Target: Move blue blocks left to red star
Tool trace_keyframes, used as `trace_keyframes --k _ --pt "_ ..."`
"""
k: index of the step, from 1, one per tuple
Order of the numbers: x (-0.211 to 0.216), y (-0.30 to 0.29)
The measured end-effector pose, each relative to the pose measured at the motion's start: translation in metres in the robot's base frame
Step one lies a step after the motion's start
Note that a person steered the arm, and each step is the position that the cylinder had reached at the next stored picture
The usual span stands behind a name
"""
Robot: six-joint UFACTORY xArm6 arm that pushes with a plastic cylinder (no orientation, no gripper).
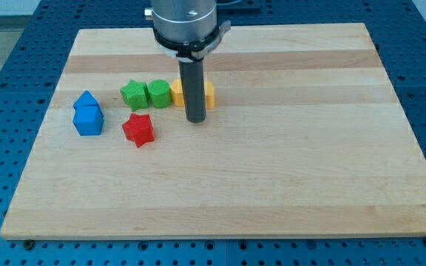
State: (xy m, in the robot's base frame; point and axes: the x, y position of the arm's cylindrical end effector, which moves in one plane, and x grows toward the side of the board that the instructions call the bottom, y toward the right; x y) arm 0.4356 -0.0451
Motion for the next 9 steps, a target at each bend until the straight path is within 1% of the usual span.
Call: trace_keyframes --k 1,2,3,4,5,6,7,8,9 --pt "0.035 0.047" --pt "0.035 0.123" --pt "0.035 0.128" --pt "0.049 0.081" --pt "0.053 0.061" --pt "0.053 0.057" --pt "0.071 0.018" --pt "0.097 -0.035" --pt "0.122 -0.066"
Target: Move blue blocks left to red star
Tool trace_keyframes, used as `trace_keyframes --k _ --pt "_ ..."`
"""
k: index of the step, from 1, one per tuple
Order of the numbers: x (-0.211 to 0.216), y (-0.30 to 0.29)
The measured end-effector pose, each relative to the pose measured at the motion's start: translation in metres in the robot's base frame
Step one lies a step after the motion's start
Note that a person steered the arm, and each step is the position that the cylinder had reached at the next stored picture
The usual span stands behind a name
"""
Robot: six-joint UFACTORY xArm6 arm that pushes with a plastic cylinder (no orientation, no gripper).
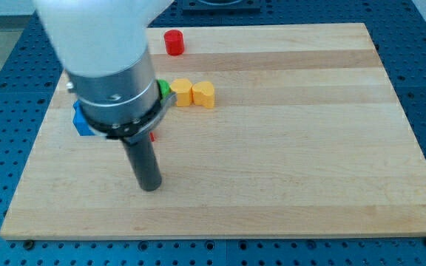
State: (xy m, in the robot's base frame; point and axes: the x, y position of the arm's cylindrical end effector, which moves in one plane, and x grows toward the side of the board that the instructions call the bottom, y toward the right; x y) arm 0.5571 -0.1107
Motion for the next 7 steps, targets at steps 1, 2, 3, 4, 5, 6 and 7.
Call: trace_keyframes --k 1,2,3,4,5,6,7 --pt "0.0 0.0" --pt "0.0 -0.045" --pt "-0.003 -0.118" --pt "-0.036 -0.158" --pt "-0.132 -0.168" --pt "-0.163 -0.166" --pt "-0.201 -0.155"
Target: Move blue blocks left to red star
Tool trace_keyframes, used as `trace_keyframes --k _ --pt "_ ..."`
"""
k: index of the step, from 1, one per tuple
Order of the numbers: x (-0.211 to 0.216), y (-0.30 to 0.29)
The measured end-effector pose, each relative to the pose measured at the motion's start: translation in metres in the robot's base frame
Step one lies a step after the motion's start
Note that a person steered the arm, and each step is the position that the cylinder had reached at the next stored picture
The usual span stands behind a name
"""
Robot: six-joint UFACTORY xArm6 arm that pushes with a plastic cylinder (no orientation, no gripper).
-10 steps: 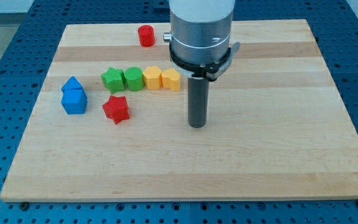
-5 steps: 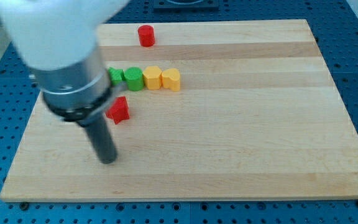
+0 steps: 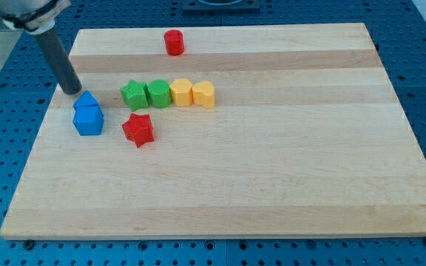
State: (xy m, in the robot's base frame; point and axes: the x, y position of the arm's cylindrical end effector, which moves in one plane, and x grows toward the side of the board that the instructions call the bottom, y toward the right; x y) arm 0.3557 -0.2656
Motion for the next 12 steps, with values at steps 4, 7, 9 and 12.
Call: trace_keyframes --k 4,7,9,12 --pt "0.032 0.019" --pt "0.082 0.018" --pt "-0.013 0.006" --pt "-0.013 0.042"
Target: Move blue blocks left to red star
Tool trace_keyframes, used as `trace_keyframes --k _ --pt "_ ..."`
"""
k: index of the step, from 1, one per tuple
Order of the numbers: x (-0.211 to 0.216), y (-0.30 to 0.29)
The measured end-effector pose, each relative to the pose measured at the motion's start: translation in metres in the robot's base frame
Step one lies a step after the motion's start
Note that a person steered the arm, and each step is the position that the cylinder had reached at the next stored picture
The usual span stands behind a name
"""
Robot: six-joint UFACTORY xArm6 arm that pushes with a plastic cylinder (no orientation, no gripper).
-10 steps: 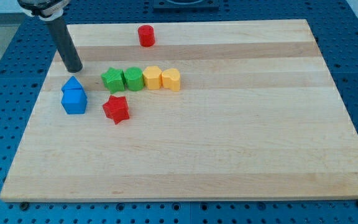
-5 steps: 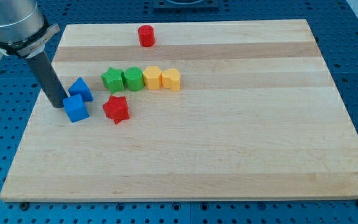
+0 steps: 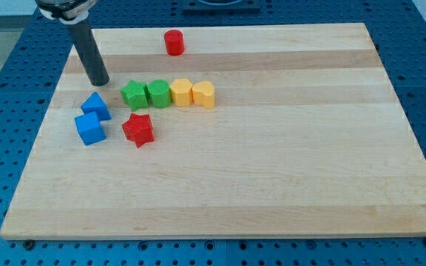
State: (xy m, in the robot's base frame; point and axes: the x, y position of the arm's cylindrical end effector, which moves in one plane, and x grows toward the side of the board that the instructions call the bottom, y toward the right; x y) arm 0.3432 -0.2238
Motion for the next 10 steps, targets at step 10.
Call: trace_keyframes --k 10 --pt "0.104 -0.052"
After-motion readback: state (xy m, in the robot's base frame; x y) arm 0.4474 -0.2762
